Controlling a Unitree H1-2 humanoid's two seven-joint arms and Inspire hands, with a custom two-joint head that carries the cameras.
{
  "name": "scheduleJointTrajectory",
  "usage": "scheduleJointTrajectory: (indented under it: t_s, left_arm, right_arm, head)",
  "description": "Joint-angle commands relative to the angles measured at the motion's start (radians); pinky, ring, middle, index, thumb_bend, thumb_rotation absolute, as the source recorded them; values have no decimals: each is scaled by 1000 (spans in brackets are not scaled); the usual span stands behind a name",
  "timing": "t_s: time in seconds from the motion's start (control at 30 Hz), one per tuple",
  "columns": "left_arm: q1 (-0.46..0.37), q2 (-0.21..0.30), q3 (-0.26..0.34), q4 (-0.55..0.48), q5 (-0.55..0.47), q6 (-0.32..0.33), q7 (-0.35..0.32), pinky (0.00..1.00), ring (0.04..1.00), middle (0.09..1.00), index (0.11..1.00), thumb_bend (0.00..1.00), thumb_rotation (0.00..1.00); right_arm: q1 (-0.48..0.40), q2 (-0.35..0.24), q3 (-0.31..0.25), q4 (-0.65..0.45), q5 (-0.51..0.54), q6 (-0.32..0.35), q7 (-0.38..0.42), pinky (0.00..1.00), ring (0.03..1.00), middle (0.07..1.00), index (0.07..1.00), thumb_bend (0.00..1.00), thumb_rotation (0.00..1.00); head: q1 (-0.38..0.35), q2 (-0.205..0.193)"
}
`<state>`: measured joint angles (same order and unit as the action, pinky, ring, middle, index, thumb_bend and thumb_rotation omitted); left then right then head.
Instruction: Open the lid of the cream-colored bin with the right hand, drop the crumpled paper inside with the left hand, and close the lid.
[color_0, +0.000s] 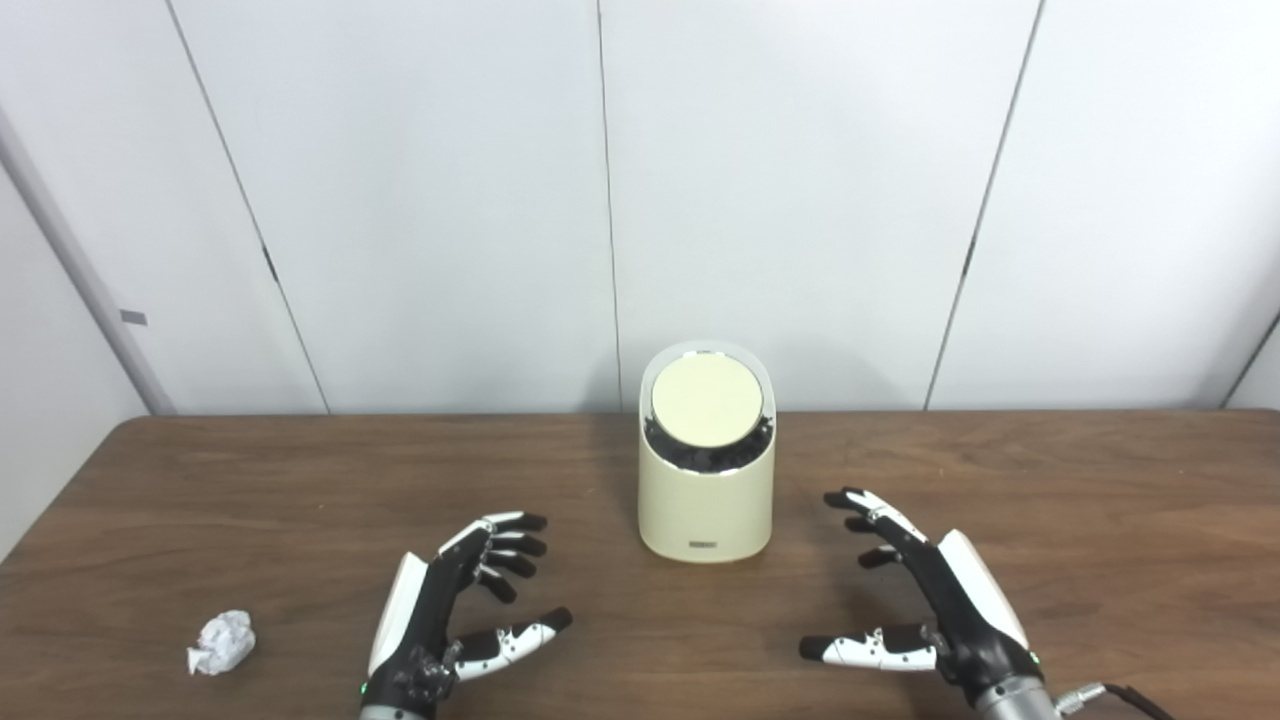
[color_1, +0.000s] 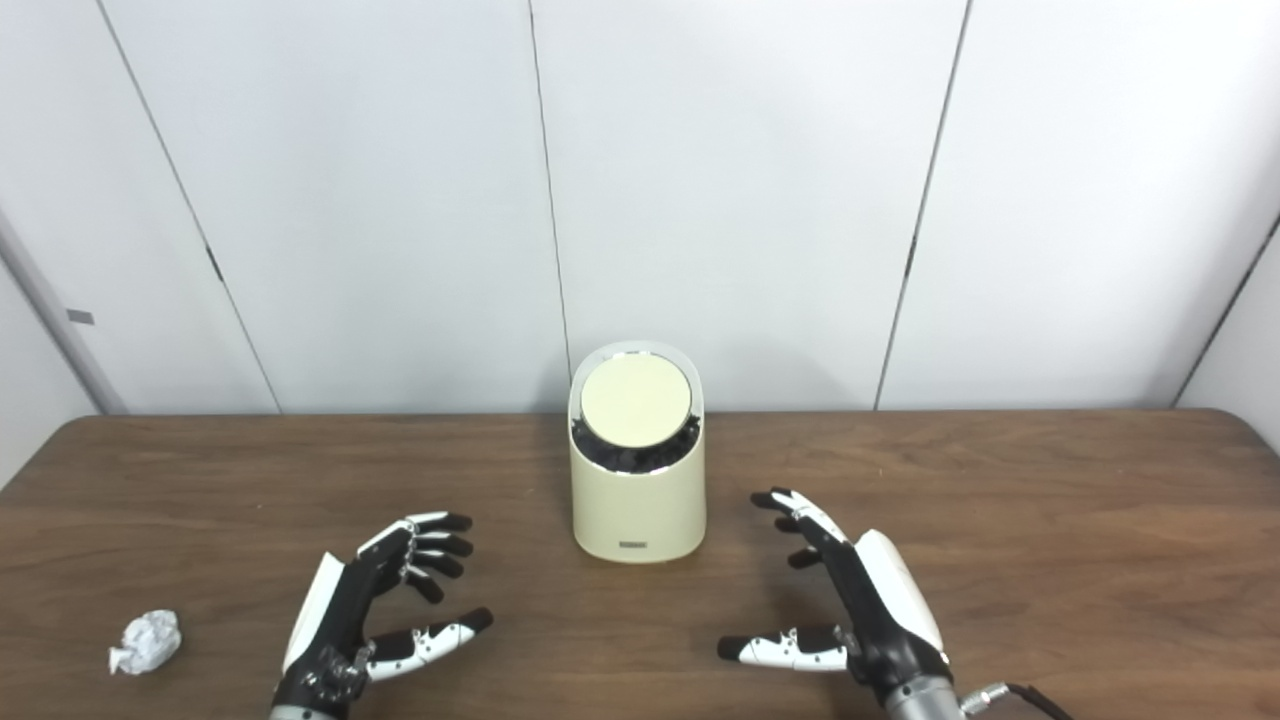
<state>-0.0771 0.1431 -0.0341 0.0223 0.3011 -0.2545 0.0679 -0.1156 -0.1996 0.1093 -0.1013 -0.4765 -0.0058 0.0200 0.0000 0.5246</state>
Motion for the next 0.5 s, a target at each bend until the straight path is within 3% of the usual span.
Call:
scheduleJointTrajectory:
  t_s: [0.0,0.07,0.13,0.23,0.27,0.33,0.4,0.47]
  left_arm:
    - [-21,10,5,-35,-5,-30,5,444,586,653,817,677,29]
    - [-20,10,5,-33,-3,-35,6,443,582,650,756,674,22]
    - [-20,11,5,-33,-3,-35,6,440,581,651,737,676,21]
    - [-17,12,5,-36,-3,-33,5,442,578,652,840,674,31]
    - [-17,12,4,-36,-4,-34,5,444,581,655,872,672,38]
    - [-18,13,4,-37,-7,-39,4,448,587,656,824,669,26]
    - [-18,12,4,-39,-5,-37,4,446,589,654,772,668,15]
    - [-17,12,4,-41,-2,-35,5,442,586,652,774,670,16]
  right_arm:
    - [-30,-1,-4,-32,5,-27,-16,635,797,907,884,782,216]
    - [-29,-2,-3,-35,2,-28,-16,667,820,906,821,778,216]
    - [-29,-3,-2,-33,0,-27,-16,657,816,907,850,779,223]
    - [-30,-4,-2,-25,-3,-35,-19,648,811,908,933,783,231]
    - [-29,-3,0,-32,-6,-30,-17,655,818,909,877,780,231]
    - [-27,-1,2,-41,-10,-23,-14,690,839,909,800,777,215]
    - [-25,1,1,-39,-6,-27,-16,675,828,908,815,778,204]
    - [-25,6,-2,-36,5,-31,-19,653,815,910,863,773,213]
  head:
    - [0,1]
    - [0,1]
    - [2,-1]
    - [1,0]
    - [1,0]
    - [1,1]
    - [0,1]
    - [-2,2]
